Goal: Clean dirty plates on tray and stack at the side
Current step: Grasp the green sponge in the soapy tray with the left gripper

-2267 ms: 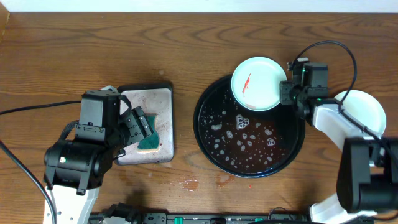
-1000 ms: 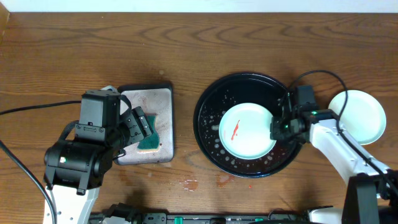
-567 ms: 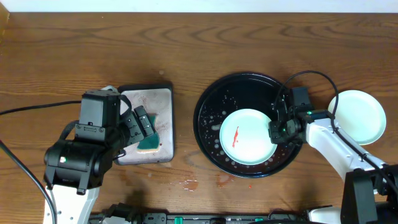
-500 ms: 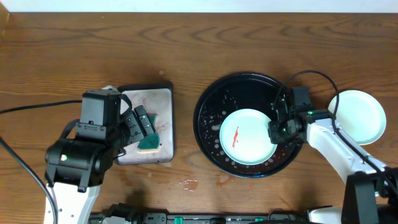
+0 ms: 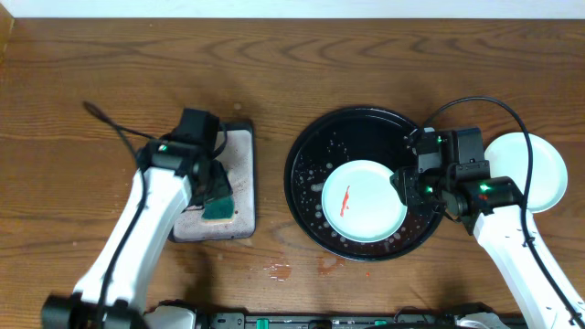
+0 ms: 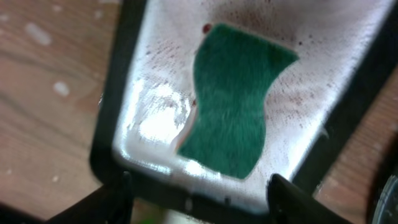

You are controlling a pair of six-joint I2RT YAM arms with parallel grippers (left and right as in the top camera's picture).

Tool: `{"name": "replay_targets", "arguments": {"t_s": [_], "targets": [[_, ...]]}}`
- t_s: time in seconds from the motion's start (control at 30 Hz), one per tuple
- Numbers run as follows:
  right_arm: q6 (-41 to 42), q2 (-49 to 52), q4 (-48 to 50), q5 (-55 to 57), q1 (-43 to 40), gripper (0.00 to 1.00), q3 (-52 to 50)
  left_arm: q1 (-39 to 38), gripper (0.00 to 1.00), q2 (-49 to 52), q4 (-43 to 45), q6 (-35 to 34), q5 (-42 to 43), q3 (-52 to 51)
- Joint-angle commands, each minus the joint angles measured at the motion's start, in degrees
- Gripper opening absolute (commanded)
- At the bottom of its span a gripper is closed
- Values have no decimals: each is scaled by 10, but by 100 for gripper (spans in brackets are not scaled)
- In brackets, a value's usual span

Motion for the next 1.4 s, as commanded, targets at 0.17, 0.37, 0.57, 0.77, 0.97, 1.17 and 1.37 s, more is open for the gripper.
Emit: {"name": "replay_targets", "arguments": {"t_s": [0.17, 0.37, 0.57, 0.77, 0.97, 1.17, 1.37], "targets": [[6, -4, -16, -9, 5, 36, 10, 3, 62, 175, 74, 2, 18, -3], [6, -4, -25, -9, 5, 36, 10, 3, 15, 249, 113, 13, 21, -3], [6, -4, -24, -8, 5, 35, 10, 3, 8, 226, 91, 23, 36, 10], [6, -4, -24, -8, 5, 36, 10, 3, 46, 135, 42, 28, 44, 31], [6, -4, -24, -8, 5, 35, 10, 3, 50, 110, 62, 32, 35, 3], [6, -4, -27, -9, 5, 35, 10, 3, 45, 150, 138, 32, 35, -71], [6, -4, -27, -8, 5, 35, 10, 4, 8, 165, 152, 32, 35, -69]]}}
